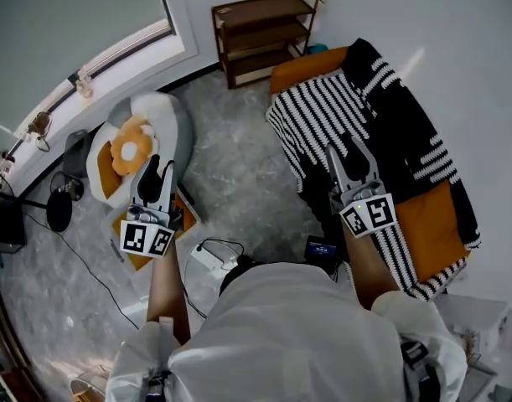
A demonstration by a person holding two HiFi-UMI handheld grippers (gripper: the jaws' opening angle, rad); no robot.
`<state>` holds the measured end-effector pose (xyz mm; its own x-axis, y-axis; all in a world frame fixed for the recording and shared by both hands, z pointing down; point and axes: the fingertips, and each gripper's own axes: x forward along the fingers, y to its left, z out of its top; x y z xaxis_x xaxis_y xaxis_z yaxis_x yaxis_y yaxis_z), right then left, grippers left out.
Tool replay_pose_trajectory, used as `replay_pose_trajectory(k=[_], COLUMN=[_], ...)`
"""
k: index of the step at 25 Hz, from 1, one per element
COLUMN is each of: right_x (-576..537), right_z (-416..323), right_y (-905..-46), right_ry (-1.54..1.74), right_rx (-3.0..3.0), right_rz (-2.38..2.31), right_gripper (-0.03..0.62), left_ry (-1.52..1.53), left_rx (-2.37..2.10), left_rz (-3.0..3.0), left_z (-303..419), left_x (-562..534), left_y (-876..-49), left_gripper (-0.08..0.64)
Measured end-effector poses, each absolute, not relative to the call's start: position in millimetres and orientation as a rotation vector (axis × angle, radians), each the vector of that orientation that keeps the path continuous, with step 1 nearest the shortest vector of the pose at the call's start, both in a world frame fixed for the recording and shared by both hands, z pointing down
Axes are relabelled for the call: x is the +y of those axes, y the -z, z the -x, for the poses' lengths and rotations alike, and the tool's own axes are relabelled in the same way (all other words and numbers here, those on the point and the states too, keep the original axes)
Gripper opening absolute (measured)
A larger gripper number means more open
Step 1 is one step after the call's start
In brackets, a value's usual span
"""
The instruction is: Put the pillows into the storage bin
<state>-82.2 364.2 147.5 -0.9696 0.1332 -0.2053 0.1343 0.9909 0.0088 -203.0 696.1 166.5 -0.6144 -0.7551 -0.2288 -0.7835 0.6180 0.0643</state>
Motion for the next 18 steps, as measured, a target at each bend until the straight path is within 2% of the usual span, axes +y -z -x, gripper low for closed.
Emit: replay_pose_trajectory(k=[9,18], right_x=[181.9,33.8], right_z=[-97.3,-303.9], right_y=[-136.2,-152.8], right_ry=[0.003,0.037], right_rx=[2.897,2.853], right_rz=[0.190,0.605], right_gripper=[0.169,0.170], left_ry=[-0.311,-0.327], left_rx=[2.485,2.298], left_rz=[1.602,1.957], left_z=[123.0,-4.7], left_x=[476.2,267.1], left_y=[-141.2,-145.2], left_gripper=[0.149,0.149])
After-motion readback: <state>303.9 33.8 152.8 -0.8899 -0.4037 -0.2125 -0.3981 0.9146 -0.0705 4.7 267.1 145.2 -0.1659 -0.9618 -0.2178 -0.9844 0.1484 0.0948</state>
